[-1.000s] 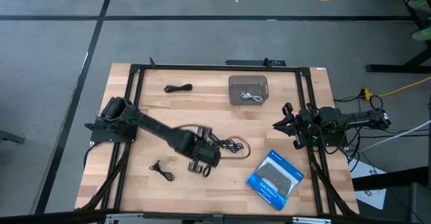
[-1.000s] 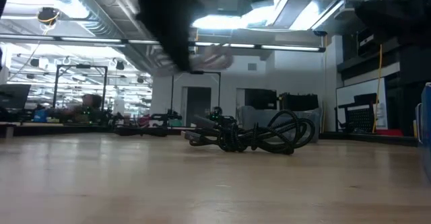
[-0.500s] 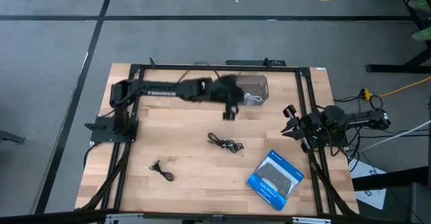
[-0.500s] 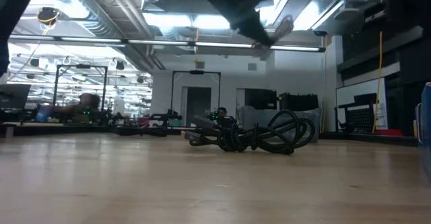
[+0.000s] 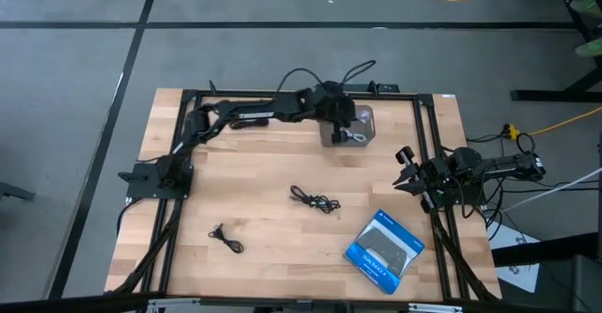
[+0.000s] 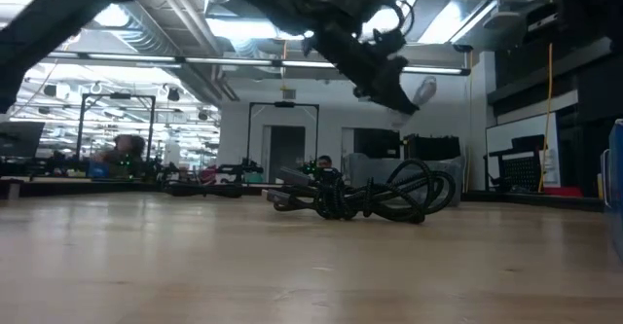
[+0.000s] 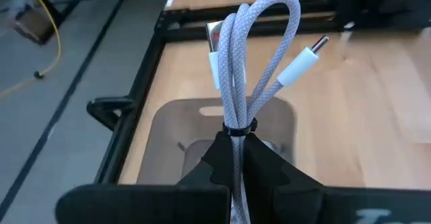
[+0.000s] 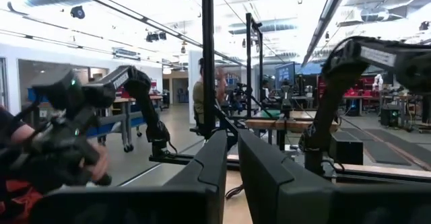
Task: Pick and place USB-C Cables
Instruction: Put the purple charger cable into the black bin, then put the bottom black charger cable into the black bin
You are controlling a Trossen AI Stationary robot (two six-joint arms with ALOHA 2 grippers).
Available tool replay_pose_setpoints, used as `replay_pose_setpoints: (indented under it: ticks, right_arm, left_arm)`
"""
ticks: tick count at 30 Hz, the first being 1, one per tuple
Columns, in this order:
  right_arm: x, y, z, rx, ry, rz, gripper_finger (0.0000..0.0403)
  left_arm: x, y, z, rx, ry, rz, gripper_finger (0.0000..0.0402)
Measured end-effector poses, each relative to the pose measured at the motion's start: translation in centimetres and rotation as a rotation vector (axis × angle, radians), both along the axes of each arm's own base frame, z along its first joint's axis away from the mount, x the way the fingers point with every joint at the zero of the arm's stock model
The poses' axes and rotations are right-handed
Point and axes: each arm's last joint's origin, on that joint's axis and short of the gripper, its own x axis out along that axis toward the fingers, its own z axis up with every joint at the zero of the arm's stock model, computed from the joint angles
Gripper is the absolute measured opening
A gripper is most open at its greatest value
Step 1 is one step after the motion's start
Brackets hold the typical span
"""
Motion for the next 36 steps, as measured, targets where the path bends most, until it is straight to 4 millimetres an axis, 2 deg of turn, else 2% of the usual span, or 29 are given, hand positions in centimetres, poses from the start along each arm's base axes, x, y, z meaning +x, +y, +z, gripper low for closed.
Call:
replay_pose_setpoints:
  ticks: [5,11,21,23,27,33,36]
  right_arm:
    - [0.0,0.0,0.0,0.019,0.01,0.008,0.0045]
    - [0.0,0.0,-0.1,0.015,0.018,0.007,0.0045]
    - [0.1,0.0,-0.2,0.015,0.032,0.007,0.0045]
    - [0.1,0.0,-0.2,0.014,0.033,0.007,0.0045]
    - [0.1,0.0,-0.2,0.014,0.033,0.007,0.0045]
    - [0.1,0.0,-0.3,0.013,0.037,0.006,0.0045]
    - [0.1,0.0,-0.3,0.012,0.04,0.006,0.0045]
  left_arm:
    - [1.2,0.8,-2.1,-0.091,0.067,0.057,0.0023]
    - [0.4,0.7,-3.2,-0.118,0.198,0.151,0.007]
    - [0.3,0.6,-3.3,-0.12,0.211,0.171,0.0084]
    - [0.0,0.4,-2.7,-0.126,0.216,0.18,0.0083]
    - [-0.5,-0.8,-0.1,-0.12,0.184,0.163,0.0086]
    - [-1.9,-5.1,3.0,-0.197,0.25,0.131,0.0083]
    - [-3.1,-7.8,3.9,-0.261,0.341,0.101,0.0083]
